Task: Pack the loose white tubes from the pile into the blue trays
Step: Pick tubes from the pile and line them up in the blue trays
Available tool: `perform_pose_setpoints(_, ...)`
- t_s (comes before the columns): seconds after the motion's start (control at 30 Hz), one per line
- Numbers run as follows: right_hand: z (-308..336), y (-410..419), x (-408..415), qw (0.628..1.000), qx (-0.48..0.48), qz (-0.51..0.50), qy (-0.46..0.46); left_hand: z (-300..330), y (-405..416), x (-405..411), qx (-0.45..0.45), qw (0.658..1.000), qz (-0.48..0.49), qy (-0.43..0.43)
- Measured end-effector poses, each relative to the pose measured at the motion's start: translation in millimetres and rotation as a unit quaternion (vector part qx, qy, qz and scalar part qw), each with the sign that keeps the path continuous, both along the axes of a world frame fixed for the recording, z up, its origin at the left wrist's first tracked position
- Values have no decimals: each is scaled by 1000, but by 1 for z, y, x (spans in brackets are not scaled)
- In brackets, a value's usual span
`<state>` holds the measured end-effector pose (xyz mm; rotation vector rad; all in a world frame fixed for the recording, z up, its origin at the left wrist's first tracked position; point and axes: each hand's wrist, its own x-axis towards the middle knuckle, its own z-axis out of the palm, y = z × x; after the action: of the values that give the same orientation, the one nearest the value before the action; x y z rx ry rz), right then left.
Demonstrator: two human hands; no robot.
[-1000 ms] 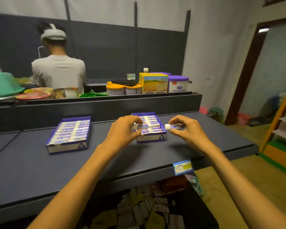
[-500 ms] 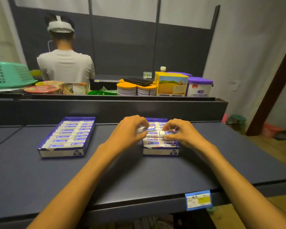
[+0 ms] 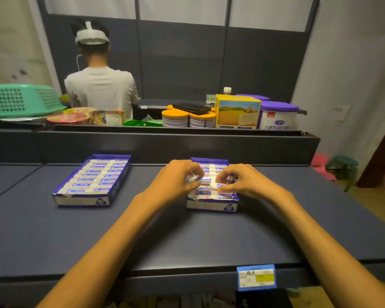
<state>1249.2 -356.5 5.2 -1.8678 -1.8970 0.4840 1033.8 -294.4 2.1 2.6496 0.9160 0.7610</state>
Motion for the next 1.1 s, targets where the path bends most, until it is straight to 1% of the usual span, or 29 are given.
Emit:
perform_pose_setpoints(0.13, -2, -2, 4, 1000, 12, 12, -9, 2, -4, 6, -9, 999, 15, 27)
perform_pose_setpoints(0.3, 0, -2, 5, 995, 34, 23, -88, 0, -1, 12, 2, 996, 34, 78)
perform_pose_setpoints(0.43, -2, -1, 5, 992, 46, 28, -116, -1, 1, 13, 18, 992, 41, 115)
perform_pose_setpoints(0.7, -4, -1, 8, 996, 39, 31, -76, -2, 4, 17, 31, 986, 32, 159)
perform_pose_setpoints(0.8, -5, -2, 10, 997, 45, 30, -54, -2, 6, 17, 29, 986, 24, 162)
perform_pose_setpoints(1.1, -8, -2, 10, 997, 43, 33, -48, -3, 8, 18, 52, 986, 18, 159)
